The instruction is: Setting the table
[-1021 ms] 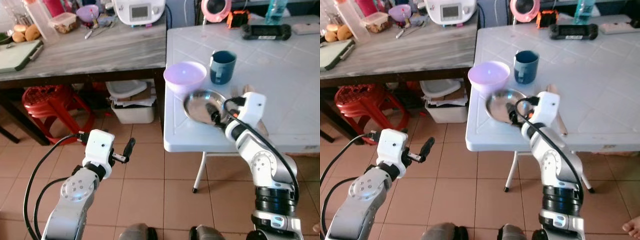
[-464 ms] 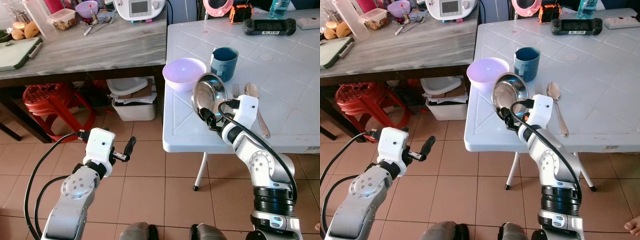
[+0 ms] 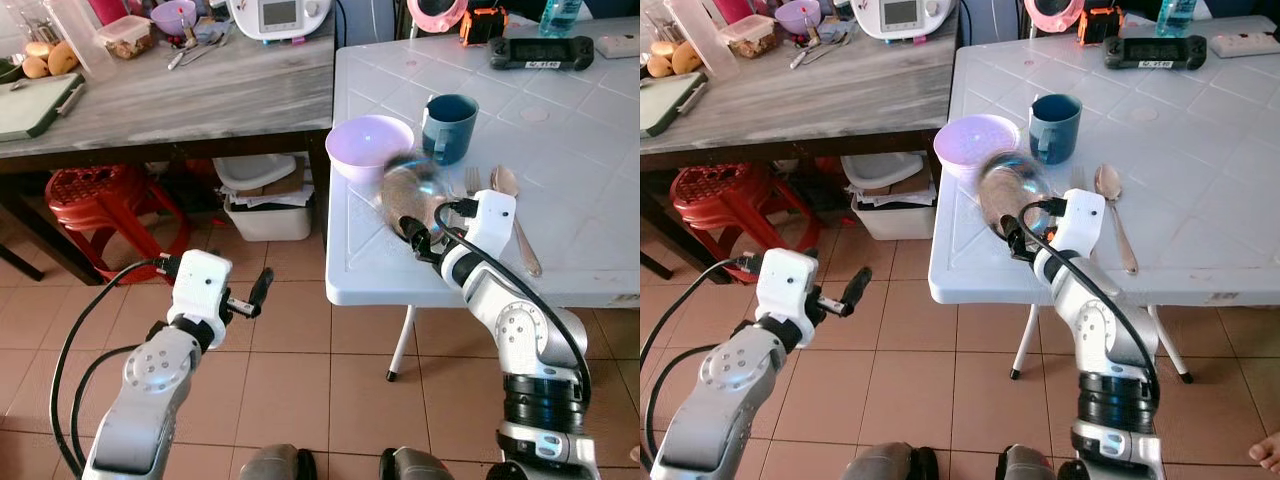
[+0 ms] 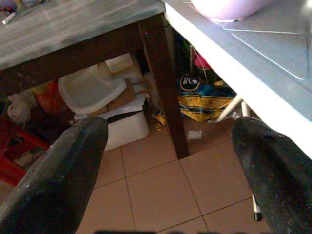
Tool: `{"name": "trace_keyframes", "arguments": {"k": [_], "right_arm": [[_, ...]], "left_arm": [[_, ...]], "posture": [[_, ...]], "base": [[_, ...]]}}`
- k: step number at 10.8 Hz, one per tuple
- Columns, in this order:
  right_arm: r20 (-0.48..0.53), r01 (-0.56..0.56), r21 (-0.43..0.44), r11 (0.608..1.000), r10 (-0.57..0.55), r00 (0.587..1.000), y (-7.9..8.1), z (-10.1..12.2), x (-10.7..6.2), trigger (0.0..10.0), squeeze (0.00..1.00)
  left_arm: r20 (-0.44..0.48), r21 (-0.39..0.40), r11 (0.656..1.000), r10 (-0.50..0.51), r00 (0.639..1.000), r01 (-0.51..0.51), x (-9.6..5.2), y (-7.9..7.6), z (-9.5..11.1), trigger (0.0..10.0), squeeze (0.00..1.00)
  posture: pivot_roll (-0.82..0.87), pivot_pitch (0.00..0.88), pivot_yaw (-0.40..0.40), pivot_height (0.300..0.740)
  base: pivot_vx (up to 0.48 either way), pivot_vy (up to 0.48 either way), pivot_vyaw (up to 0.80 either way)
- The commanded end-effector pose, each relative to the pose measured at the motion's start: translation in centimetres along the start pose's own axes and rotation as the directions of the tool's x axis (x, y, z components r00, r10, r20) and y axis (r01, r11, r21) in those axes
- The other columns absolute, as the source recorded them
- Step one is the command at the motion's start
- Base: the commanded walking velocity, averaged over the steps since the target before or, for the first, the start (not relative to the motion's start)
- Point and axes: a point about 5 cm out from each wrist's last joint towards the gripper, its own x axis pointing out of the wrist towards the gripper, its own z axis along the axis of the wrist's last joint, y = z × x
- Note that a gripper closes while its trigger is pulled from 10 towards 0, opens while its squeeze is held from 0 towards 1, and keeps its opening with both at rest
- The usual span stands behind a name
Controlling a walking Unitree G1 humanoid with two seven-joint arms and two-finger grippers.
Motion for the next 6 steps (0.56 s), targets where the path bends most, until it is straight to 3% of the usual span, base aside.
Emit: {"name": "trace_keyframes", "arguments": {"k": [1,3,6], "right_arm": [[-0.022,0.001,0.032,1.0,0.0,1.0,0.2,-0.5,-0.3,10.0,0.0],[-0.038,0.026,0.062,0.998,-0.024,0.999,0.1,-0.9,-0.7,10.0,0.0],[-0.113,0.167,0.165,0.972,-0.15,0.982,-1.3,-2.7,-1.5,10.0,0.0]], "left_arm": [[0.005,0.005,1.0,0.009,1.0,-0.009,0.1,0.4,0.1,10.0,0.0],[0.014,-0.002,1.0,0.005,1.0,-0.005,0.6,0.2,0.1,10.0,0.0],[0.031,-0.005,1.0,0.003,1.0,-0.003,1.2,0.1,0.3,10.0,0.0]], "posture": [[0.04,0.044,0.141,0.74],[0.03,0.023,0.136,0.74],[0.02,0.008,0.133,0.74]], "base": [[0.0,0.0,0.0],[0.0,0.0,0.0],[0.0,0.0,0.0]]}}
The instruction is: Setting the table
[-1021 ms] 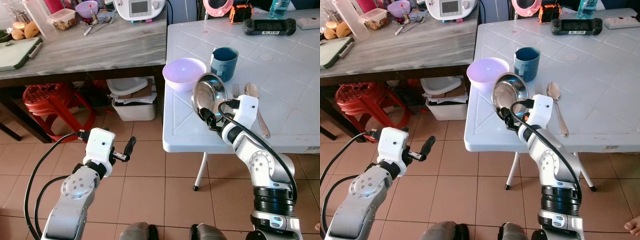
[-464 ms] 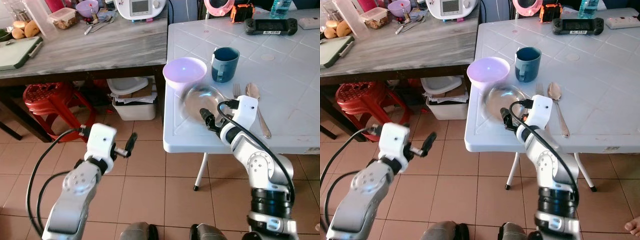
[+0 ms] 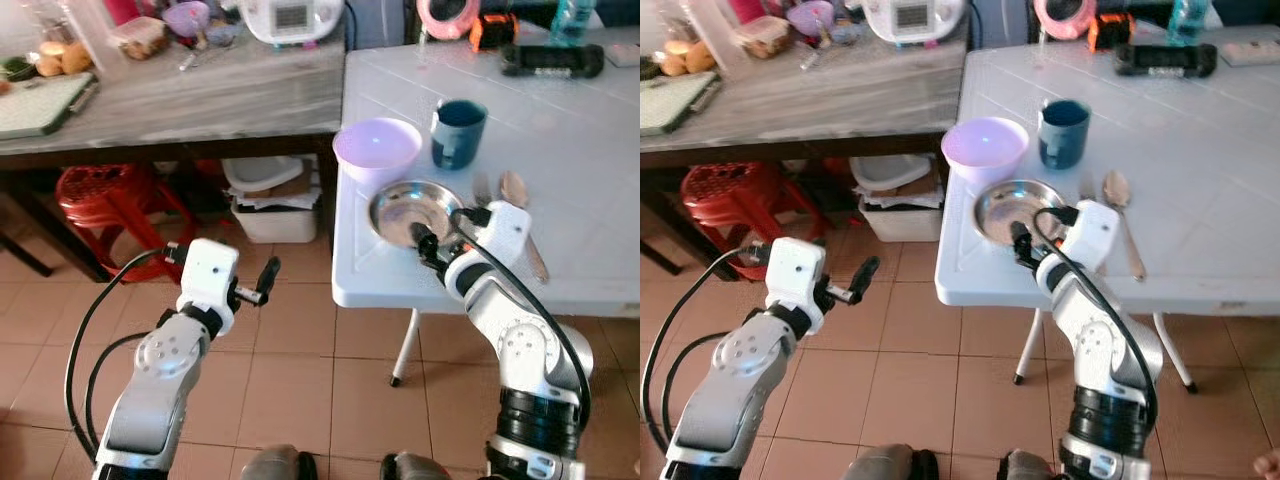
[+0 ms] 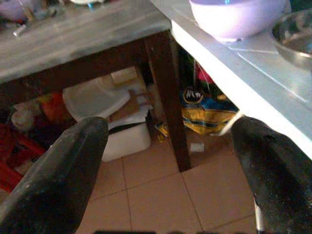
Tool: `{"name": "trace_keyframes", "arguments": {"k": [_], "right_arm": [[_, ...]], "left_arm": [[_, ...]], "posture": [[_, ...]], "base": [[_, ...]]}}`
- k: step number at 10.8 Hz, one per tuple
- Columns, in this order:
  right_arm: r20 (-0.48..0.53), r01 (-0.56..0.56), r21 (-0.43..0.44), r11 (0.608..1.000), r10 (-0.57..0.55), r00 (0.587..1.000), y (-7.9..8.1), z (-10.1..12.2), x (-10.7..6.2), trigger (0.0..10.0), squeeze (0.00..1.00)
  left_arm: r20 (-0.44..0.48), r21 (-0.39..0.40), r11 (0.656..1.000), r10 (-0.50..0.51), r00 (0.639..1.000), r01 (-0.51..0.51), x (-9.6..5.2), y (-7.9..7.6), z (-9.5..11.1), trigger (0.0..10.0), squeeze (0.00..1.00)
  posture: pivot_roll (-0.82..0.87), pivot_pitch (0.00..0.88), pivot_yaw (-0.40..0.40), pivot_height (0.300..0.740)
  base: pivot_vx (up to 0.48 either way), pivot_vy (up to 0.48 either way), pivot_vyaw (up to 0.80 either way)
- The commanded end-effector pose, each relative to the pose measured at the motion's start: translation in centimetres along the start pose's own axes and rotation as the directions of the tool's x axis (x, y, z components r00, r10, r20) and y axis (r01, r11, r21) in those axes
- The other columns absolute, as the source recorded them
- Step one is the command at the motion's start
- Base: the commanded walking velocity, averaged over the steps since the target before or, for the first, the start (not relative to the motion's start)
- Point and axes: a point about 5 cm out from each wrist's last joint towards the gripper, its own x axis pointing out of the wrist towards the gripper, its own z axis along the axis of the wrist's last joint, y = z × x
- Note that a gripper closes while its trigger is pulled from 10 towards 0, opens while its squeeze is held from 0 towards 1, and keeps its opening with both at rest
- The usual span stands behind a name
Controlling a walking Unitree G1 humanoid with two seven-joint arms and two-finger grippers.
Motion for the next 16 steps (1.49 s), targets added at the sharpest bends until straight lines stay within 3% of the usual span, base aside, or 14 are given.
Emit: {"name": "trace_keyframes", "arguments": {"k": [1,5,6,7,10,12,16], "right_arm": [[-0.096,0.064,0.026,0.998,-0.062,0.993,-1.0,-1.8,0.2,10.0,0.0],[-0.112,0.06,-0.032,0.998,-0.063,0.992,-1.0,-0.8,2.1,10.0,0.0],[-0.11,0.064,-0.063,0.996,-0.071,0.991,-1.3,-0.4,2.5,0.4,0.0],[-0.107,0.065,-0.088,0.994,-0.075,0.991,-1.5,-0.1,2.8,0.0,0.0],[-0.07,0.095,-0.283,0.954,-0.119,0.99,-2.9,0.8,3.5,0.0,0.0],[-0.056,0.151,-0.279,0.949,-0.173,0.983,-4.6,1.1,3.7,0.0,0.0],[-0.026,0.205,-0.259,0.944,-0.219,0.975,-5.5,1.4,3.8,0.0,0.0]], "left_arm": [[-0.008,0.005,1.0,0.007,1.0,-0.007,0.0,0.3,-0.2,10.0,0.0],[-0.016,0.009,1.0,-0.023,1.0,0.023,-0.3,0.1,-0.4,10.0,0.0],[-0.018,0.008,1.0,-0.028,0.999,0.028,-0.4,0.0,-0.4,10.0,0.0],[-0.02,0.007,0.999,-0.032,0.999,0.032,-0.4,-0.1,-0.4,10.0,0.0],[-0.025,-0.003,0.999,-0.05,0.998,0.05,-0.5,-0.3,-0.5,10.0,0.0],[-0.028,-0.005,0.998,-0.056,0.998,0.056,-0.6,-0.4,-0.5,10.0,0.0],[-0.027,-0.003,0.998,-0.056,0.998,0.056,-0.6,-0.3,-0.5,10.0,0.0]], "posture": [[0.02,0.006,0.137,0.74],[0.03,0.024,0.144,0.74],[0.03,0.031,0.143,0.74],[0.03,0.034,0.145,0.74],[0.03,0.037,0.14,0.74],[0.03,0.038,0.142,0.74],[0.03,0.038,0.142,0.74]], "base": [[0.0,0.0,0.0],[0.0,0.0,0.0],[0.0,0.0,0.0],[0.0,0.0,0.0],[0.0,0.0,0.0],[0.0,0.0,0.0],[0.0,0.0,0.0]]}}
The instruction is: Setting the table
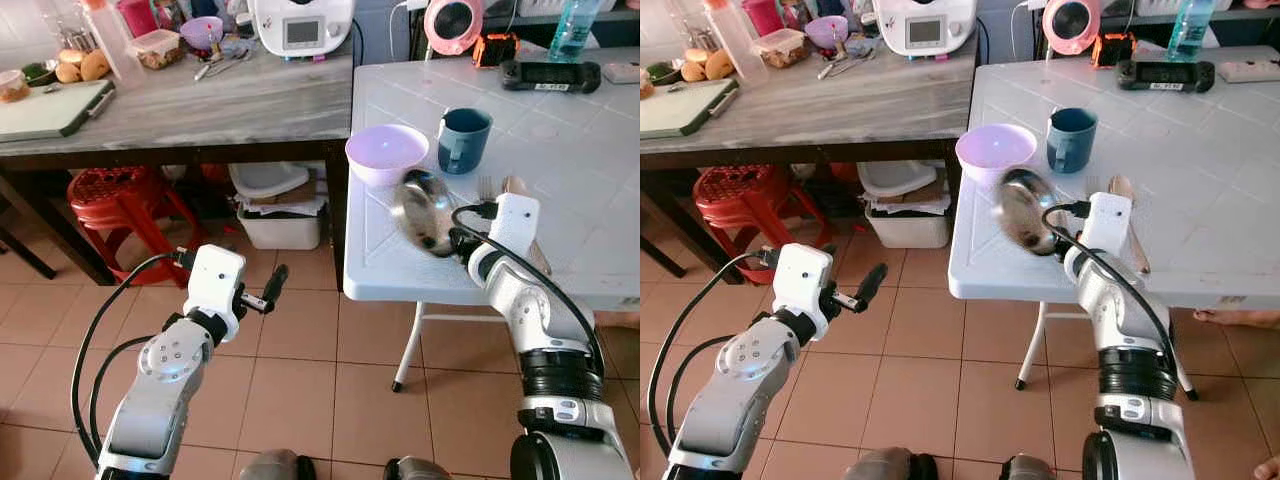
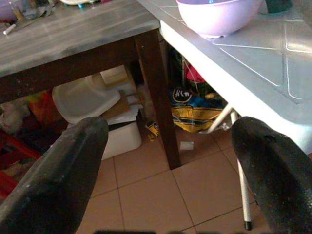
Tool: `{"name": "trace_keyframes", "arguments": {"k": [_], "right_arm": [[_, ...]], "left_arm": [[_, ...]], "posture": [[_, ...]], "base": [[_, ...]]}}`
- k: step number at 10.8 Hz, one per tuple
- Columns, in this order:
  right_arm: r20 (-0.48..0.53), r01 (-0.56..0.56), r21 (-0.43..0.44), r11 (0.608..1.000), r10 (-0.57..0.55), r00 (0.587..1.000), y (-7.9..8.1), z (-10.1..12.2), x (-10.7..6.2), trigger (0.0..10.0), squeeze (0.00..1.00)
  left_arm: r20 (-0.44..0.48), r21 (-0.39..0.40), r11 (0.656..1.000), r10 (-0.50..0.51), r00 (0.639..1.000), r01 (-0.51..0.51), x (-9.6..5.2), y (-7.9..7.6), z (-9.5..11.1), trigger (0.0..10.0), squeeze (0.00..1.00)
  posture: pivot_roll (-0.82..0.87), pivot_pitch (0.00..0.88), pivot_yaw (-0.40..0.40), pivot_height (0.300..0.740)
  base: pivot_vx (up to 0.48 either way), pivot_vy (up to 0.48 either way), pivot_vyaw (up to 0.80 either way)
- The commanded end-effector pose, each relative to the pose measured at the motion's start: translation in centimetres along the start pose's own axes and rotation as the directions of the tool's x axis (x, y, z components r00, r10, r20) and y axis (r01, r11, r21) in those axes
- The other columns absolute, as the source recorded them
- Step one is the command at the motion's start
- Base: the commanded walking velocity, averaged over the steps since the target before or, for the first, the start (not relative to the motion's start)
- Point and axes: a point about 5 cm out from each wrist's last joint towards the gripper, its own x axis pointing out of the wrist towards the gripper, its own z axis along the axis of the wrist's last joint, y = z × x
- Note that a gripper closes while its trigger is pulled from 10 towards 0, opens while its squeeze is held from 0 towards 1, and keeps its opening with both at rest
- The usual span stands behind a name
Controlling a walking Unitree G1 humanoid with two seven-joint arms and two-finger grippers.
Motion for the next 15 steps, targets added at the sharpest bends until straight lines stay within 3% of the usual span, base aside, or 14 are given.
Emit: {"name": "trace_keyframes", "arguments": {"k": [1,5,7,8,10,11,12,15], "right_arm": [[-0.059,0.075,0.01,0.997,-0.075,0.995,-1.3,-1.1,0.2,0.0,0.0],[-0.062,0.112,0.06,0.992,-0.109,0.992,-1.5,-1.1,-0.4,0.0,0.0],[-0.054,0.112,0.083,0.99,-0.108,0.993,-1.0,-1.0,-0.9,2.0,0.0],[-0.05,0.114,0.088,0.99,-0.11,0.993,-0.7,-0.9,-1.2,9.8,0.0],[-0.018,0.105,0.075,0.992,-0.104,0.994,-0.2,-0.3,-1.6,10.0,0.0],[0.001,0.105,0.075,0.992,-0.106,0.994,0.1,0.3,-1.7,10.0,0.93],[0.019,0.108,0.072,0.992,-0.11,0.994,0.1,0.7,-1.8,10.0,1.0],[0.048,0.13,0.075,0.989,-0.134,0.99,0.0,1.7,-1.7,10.0,1.0]], "left_arm": [[-0.003,0.01,1.0,0.006,1.0,-0.006,-0.2,0.3,0.2,10.0,0.0],[0.007,0.009,1.0,0.007,1.0,-0.007,0.2,0.3,0.3,10.0,0.0],[0.016,0.005,1.0,0.006,1.0,-0.006,0.6,0.1,0.4,10.0,0.0],[0.021,0.004,1.0,0.007,1.0,-0.007,0.8,0.1,0.4,10.0,0.0],[0.03,0.002,1.0,0.009,1.0,-0.009,1.1,0.1,0.5,10.0,0.0],[0.034,0.001,1.0,0.009,0.999,-0.009,1.3,0.1,0.6,10.0,0.0],[0.039,-0.001,1.0,0.007,0.999,-0.007,1.4,0.0,0.6,10.0,0.0],[0.056,-0.004,1.0,0.011,0.998,-0.011,2.2,0.0,0.8,10.0,0.0]], "posture": [[0.03,0.037,0.141,0.74],[0.02,0.021,0.138,0.74],[0.01,0.007,0.135,0.74],[0.01,0.001,0.135,0.74],[0.0,0.0,0.134,0.74],[-0.01,0.0,0.134,0.74],[-0.01,0.0,0.133,0.74],[-0.02,0.0,0.127,0.74]], "base": [[0.0,0.0,0.0],[0.0,0.0,0.0],[0.0,0.0,0.0],[0.0,0.0,0.0],[0.0,0.0,0.0],[0.0,0.0,0.0],[0.0,0.0,0.0],[0.0,0.0,0.0]]}}
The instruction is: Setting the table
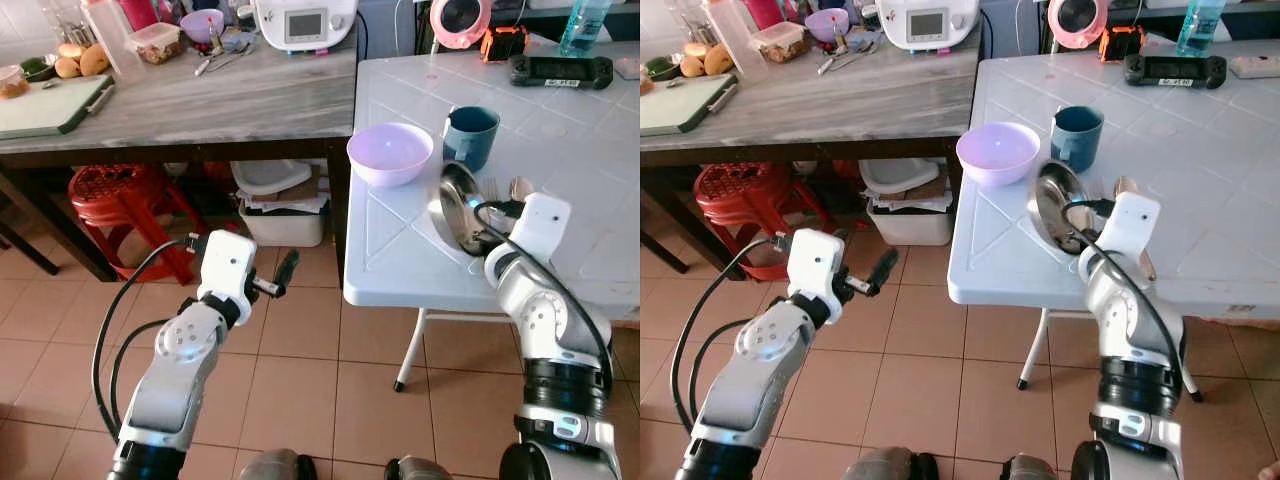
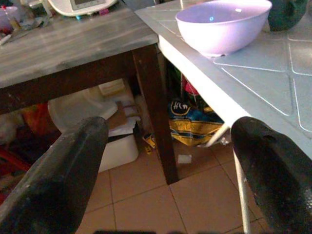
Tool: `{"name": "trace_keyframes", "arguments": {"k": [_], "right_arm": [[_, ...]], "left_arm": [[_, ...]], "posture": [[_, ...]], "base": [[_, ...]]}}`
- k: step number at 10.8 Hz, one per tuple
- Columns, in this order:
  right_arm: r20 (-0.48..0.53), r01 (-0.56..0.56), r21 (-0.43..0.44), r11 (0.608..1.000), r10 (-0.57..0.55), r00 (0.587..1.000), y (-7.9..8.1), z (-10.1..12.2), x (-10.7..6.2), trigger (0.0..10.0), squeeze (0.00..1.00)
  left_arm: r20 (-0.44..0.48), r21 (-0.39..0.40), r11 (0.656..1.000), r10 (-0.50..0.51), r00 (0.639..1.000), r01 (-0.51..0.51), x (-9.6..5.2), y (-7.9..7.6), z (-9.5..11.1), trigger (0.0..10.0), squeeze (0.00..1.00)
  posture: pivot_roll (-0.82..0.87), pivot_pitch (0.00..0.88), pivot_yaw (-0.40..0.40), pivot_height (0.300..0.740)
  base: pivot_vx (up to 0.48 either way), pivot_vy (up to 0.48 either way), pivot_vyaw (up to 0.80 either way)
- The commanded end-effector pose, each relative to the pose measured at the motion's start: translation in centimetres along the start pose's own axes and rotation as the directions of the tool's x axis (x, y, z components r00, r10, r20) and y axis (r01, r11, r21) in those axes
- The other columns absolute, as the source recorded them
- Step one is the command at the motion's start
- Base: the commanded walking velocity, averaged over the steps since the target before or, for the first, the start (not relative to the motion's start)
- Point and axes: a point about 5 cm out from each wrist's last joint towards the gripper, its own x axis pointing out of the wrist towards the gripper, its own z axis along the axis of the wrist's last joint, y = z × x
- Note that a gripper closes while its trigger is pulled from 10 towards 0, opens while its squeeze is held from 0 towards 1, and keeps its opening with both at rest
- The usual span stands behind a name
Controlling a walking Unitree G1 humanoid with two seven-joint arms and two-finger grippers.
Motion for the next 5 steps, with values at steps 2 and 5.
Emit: {"name": "trace_keyframes", "arguments": {"k": [2,5], "right_arm": [[0.037,-0.011,0.006,1.0,0.011,0.999,0.8,1.3,0.0,10.0,1.0],[0.092,-0.039,0.0,0.999,0.039,0.995,1.5,2.6,0.1,10.0,1.0]], "left_arm": [[0.009,0.007,1.0,0.024,1.0,-0.024,0.3,0.4,0.0,10.0,0.0],[0.025,0.006,1.0,0.022,0.999,-0.022,0.8,0.3,0.1,10.0,0.0]], "posture": [[-0.02,0.0,0.125,0.74],[-0.03,0.0,0.12,0.74]], "base": [[0.0,0.0,0.0],[0.0,0.0,0.0]]}}
